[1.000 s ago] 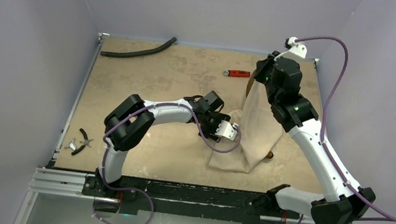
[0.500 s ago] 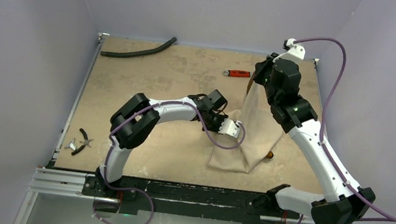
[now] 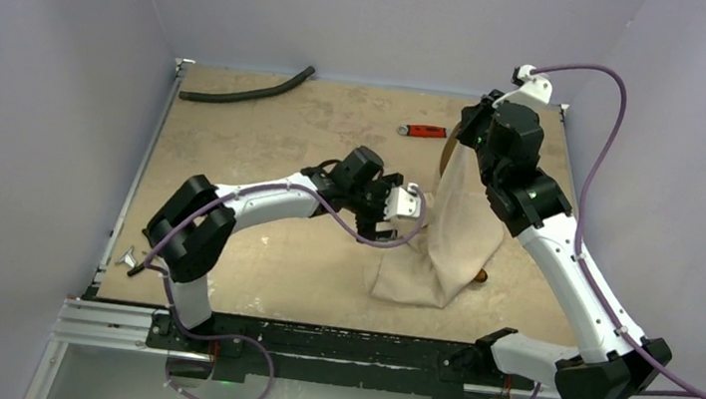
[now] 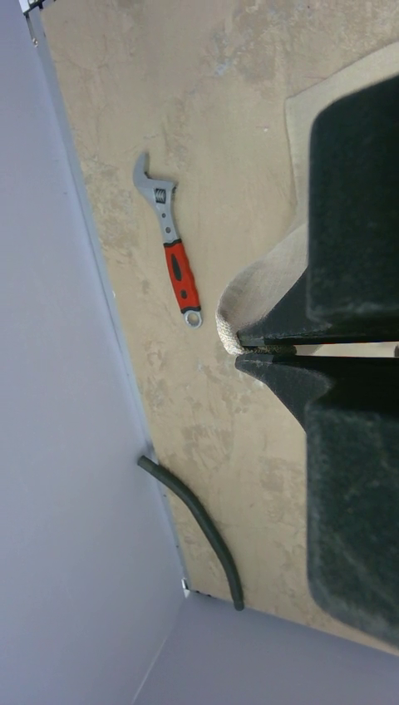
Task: Fold the napkin into a case and place the utensils inside
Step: Pick up the crumpled napkin from the center of the board.
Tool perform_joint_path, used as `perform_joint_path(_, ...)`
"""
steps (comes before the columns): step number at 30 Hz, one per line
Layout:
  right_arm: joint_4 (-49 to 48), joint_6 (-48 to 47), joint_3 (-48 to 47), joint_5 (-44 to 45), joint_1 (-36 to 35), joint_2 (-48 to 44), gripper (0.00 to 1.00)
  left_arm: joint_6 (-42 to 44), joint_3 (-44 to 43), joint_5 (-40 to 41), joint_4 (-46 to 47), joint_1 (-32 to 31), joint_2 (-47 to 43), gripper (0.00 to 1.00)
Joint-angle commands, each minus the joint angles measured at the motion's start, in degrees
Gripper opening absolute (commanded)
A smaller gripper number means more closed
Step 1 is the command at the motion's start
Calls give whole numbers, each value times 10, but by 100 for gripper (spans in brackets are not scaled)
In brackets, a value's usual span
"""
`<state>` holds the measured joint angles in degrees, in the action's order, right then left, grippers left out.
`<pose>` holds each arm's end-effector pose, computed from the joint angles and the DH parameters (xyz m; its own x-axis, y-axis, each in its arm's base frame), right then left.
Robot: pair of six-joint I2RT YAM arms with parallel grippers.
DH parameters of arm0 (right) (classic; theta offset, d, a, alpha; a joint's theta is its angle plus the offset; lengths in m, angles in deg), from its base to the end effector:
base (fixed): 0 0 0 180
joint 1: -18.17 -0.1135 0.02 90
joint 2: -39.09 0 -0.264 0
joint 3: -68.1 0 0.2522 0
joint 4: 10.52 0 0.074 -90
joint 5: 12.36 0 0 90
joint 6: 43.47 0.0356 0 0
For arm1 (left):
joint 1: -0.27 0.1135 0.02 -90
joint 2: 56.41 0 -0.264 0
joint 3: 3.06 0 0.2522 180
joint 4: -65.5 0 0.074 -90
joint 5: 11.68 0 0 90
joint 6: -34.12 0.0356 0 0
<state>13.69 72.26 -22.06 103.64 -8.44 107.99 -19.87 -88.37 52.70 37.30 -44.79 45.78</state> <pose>0.2447 0.1051 0.4458 -0.0463 0.4132 -0.9095 0.0099 0.9106 0.4132 0.2660 -0.2883 0.2232 0.0974 0.6528 -0.7512 0.9848 0.0457 0.1675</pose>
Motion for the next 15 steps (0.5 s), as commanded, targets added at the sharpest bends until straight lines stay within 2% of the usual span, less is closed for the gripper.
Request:
perform_joint_path(1, -15, -1, -19, 11, 2, -13, 0, -26, 25, 15, 93, -23, 38, 95)
perform_joint_path(6, -15, -4, -17, 8, 2, -15, 0, -17, 21, 102, 196, -24, 72, 99)
perform_joint_path(11, -16, -4, -14, 5, 2, -22, 0, 17, 1, 98, 165, -20, 105, 98)
perform_joint_path(13, -15, -3, -14, 4, 2, -24, 0, 14, -13, 85, 154, -14, 121, 91)
perform_joint_path(15, -15, -4, -13, 3, 2, -28, 0, 17, -29, 62, 126, -9, 133, 79)
